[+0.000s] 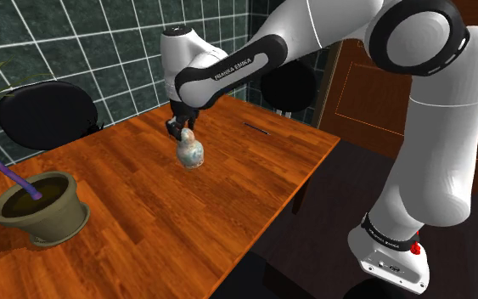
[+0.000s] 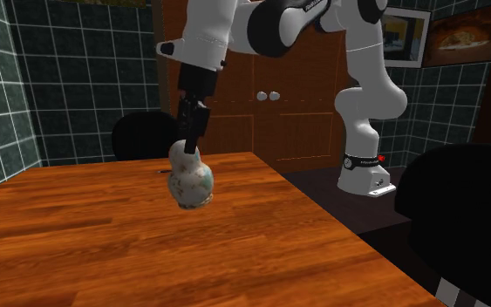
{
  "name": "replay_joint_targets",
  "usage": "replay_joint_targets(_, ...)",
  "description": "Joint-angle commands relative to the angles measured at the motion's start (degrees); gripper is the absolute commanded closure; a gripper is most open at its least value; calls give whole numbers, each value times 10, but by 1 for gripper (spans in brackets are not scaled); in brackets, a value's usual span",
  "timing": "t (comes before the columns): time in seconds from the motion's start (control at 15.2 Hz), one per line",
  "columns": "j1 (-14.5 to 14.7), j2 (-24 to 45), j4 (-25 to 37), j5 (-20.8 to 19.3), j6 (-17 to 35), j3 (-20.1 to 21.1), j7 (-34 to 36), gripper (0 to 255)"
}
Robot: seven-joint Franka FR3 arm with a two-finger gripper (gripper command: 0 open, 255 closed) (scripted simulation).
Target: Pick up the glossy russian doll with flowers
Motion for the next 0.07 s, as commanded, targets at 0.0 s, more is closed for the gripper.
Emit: replay_joint_targets(0.0, 0, -4, 2, 1, -5, 0, -2, 255)
